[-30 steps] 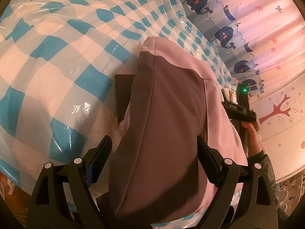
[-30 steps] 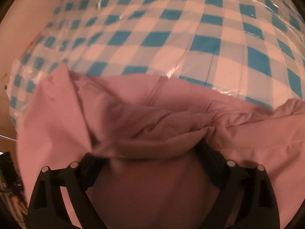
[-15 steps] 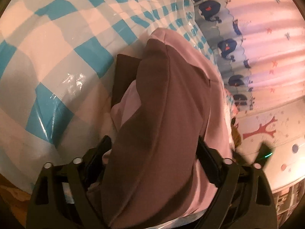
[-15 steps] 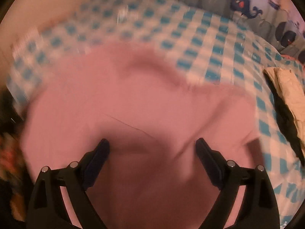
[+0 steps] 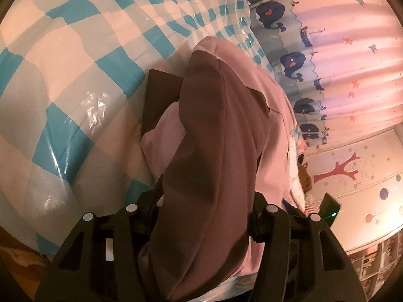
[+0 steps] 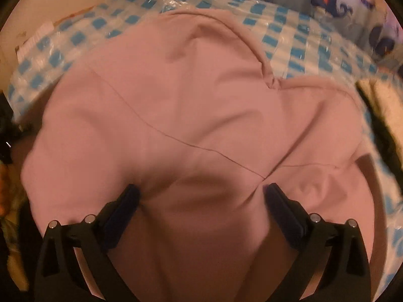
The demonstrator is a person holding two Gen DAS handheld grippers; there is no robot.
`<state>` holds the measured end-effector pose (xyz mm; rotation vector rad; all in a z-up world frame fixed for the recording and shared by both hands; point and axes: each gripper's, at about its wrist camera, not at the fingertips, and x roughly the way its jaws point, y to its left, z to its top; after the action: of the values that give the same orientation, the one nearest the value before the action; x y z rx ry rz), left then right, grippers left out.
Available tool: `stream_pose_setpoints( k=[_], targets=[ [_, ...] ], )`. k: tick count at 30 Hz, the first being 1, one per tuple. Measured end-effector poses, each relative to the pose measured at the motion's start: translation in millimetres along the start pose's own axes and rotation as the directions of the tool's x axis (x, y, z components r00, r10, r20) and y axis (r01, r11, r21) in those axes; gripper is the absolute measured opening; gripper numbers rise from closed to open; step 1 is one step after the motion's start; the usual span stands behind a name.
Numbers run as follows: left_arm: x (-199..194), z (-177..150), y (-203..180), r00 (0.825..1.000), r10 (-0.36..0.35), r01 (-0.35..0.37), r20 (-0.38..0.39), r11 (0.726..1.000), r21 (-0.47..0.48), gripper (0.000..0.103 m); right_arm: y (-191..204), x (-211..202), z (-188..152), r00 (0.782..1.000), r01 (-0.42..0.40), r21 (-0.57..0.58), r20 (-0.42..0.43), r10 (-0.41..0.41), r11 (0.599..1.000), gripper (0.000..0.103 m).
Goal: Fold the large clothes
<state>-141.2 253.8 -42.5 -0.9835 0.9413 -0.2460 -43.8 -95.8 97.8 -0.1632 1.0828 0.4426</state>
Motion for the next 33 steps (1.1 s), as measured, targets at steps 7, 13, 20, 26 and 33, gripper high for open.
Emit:
stream_pose_setpoints(
  k=[7, 13, 20, 26, 33],
  targets=[
    [-6.8, 3.6, 3.1, 1.000, 0.002, -0.002, 0.002, 1.000, -0.001, 0.084, -115.8, -98.3, -4.8, 0.993, -0.016, 0.233, 0.118, -0.012, 0.972, 0.097],
    [-3.7, 2.4, 9.4, 1.000, 0.023, -0.023, -0.003, 0.999, -0.027, 0.088, -236.8, -59.7, -59.9, 0.990, -0.068, 0.505, -0.071, 0.120, 0.860, 0.097],
    [11.8, 4.1, -6.2, 0.996, 0.086, -0.086, 0.000, 0.996, -0.001, 0.086, -246.4, 1.7, -95.7, 0.842, -0.419, 0.670, 0.033, 0.539, 0.613, 0.098],
    [-0.2, 17.0, -30.8, 0.997, 0.080, -0.081, 0.009, 0.992, 0.094, 0.047, -243.1, -3.7, -93.8, 0.817, -0.476, 0.629, 0.057, 0.574, 0.615, 0.051],
    [-52.9, 38.8, -74.7, 0.986, 0.074, -0.103, 0.148, 0.973, 0.204, 0.042, -195.4, -37.8, -75.7, 0.801, -0.561, 0.529, 0.154, 0.578, 0.637, 0.031]
  ],
)
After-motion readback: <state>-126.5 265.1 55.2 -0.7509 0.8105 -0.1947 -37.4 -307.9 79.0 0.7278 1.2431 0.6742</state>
